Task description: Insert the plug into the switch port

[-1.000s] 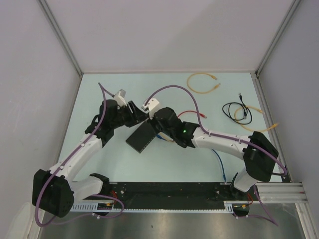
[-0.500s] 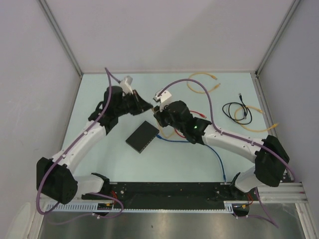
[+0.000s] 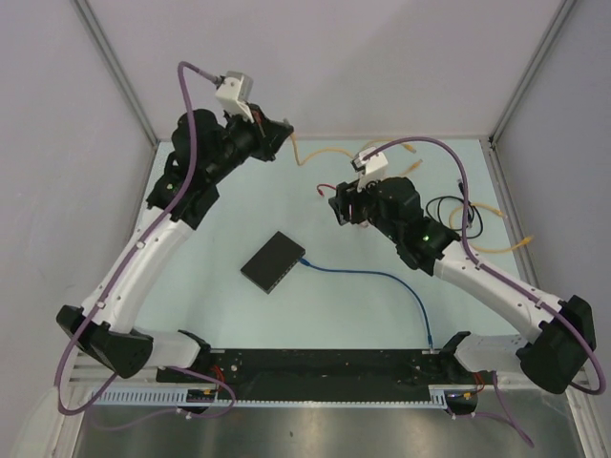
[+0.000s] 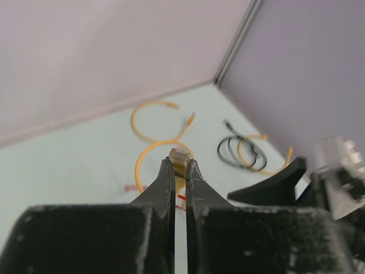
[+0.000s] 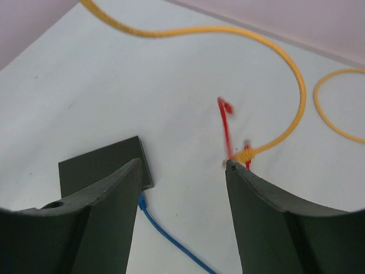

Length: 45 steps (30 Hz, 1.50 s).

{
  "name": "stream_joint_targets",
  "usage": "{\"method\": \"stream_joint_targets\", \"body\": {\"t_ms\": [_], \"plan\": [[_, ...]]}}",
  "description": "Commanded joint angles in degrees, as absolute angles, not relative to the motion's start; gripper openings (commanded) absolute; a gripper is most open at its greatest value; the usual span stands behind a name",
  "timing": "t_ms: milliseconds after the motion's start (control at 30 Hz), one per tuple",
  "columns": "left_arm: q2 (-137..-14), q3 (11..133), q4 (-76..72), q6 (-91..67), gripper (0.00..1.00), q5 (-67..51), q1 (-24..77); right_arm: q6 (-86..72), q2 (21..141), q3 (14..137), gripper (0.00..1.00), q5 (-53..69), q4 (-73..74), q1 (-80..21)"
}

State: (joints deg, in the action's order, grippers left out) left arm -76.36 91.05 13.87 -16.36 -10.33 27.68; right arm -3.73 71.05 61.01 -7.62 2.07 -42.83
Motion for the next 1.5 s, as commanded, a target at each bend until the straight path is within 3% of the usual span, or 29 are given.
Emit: {"method": "stream_joint_targets", "body": {"t_ms": [0, 233, 700, 1033, 1467], "plan": [[-76.03, 81.67, 14.95, -14.68, 0.00, -7.39, 28.30, -5.36, 69.70, 59.33, 0.66, -4.05, 2.81, -42.19], [-73.30, 71.73, 13.46, -14.59, 0.00, -4.48, 28.39, -6.77, 70.58, 57.57, 0.69, -0.62, 0.62, -41.92], [-62.15, 55.38, -11.58, -29.08, 0.00, -24.60, 28.48, -9.57, 70.22, 57.48, 0.67, 22.75, -12.21, -39.30], [-57.48, 50.01, -21.79, -32.52, 0.01, -32.78, 28.91, -15.90, 70.66, 57.48, 0.65, 39.45, -18.54, -32.96], [-60.29, 50.71, -24.52, -31.73, 0.01, -35.24, 30.76, -19.77, 72.25, 57.66, 0.56, 45.88, -23.64, -32.70]]}}
